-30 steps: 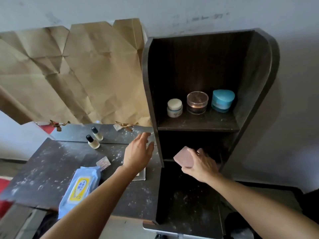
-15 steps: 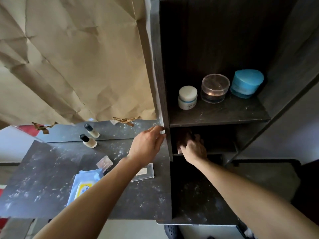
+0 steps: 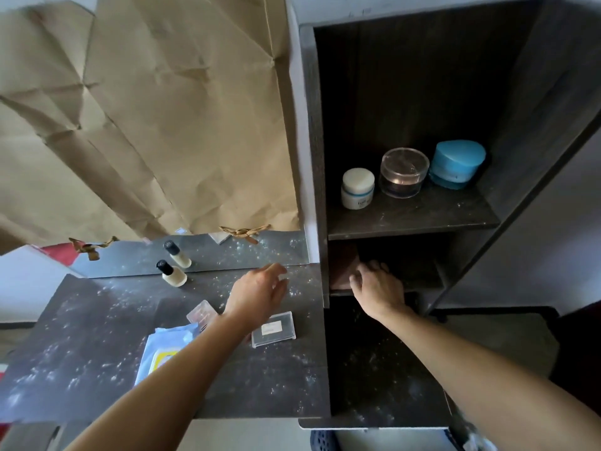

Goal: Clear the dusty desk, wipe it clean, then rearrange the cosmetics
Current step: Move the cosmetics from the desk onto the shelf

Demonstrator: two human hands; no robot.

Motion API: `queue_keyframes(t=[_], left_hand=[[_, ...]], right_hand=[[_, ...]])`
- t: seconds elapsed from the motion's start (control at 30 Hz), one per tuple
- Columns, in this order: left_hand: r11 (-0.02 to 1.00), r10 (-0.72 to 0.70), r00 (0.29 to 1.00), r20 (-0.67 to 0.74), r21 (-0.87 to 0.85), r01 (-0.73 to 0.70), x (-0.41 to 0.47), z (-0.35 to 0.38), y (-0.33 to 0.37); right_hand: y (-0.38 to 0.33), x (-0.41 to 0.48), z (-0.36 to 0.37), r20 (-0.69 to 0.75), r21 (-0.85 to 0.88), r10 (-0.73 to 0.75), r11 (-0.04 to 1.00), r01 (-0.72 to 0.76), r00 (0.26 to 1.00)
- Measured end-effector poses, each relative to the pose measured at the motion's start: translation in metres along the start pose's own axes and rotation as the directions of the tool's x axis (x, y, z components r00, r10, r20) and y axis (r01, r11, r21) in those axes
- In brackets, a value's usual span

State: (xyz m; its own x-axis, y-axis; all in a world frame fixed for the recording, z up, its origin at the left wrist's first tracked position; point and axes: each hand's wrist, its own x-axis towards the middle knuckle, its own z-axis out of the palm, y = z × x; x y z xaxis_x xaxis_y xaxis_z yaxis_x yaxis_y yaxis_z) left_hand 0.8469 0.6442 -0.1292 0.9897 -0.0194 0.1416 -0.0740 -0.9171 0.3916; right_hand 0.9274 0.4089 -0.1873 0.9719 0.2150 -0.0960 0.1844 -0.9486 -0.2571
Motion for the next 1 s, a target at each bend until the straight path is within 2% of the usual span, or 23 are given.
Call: queue_keyframes(t=[0.17, 0.3, 0.47, 0.6, 0.73, 1.0], left_hand=[[0.971, -0.232, 0.964, 0.129, 0.095, 0.22, -0.074, 0.008, -0.021], [0.934, -0.355, 0.928, 0.109, 0.076, 0.349, -0.135, 0.008, -0.031], [0.842, -0.537, 0.84, 0.079, 0.121, 0.526, -0.183, -0.004, -0.053], [0.789, -0.607, 0.794, 0.012, 0.122, 0.602, -0.192, -0.018, -0.079], [0.752, -0.656, 0.755, 0.006, 0.089, 0.653, -0.189, -0.027, -0.12], [0.758, -0.647, 0.757, 0.093, -0.028, 0.651, -0.146, -0.037, -0.234]], right_hand=[[-0.002, -0.045, 0.006, -0.116, 0.143, -0.184, 0.969, 0.2, 0.976], [-0.03, -0.074, 0.02, -0.058, 0.156, -0.309, 0.936, 0.315, 0.949], [-0.074, -0.096, 0.03, 0.028, 0.155, -0.454, 0.882, 0.445, 0.891], [-0.112, -0.089, 0.031, 0.069, 0.123, -0.554, 0.83, 0.544, 0.83], [-0.156, -0.069, 0.044, 0.138, 0.112, -0.592, 0.806, 0.581, 0.794], [-0.263, -0.002, 0.098, 0.357, -0.031, -0.525, 0.82, 0.572, 0.772]])
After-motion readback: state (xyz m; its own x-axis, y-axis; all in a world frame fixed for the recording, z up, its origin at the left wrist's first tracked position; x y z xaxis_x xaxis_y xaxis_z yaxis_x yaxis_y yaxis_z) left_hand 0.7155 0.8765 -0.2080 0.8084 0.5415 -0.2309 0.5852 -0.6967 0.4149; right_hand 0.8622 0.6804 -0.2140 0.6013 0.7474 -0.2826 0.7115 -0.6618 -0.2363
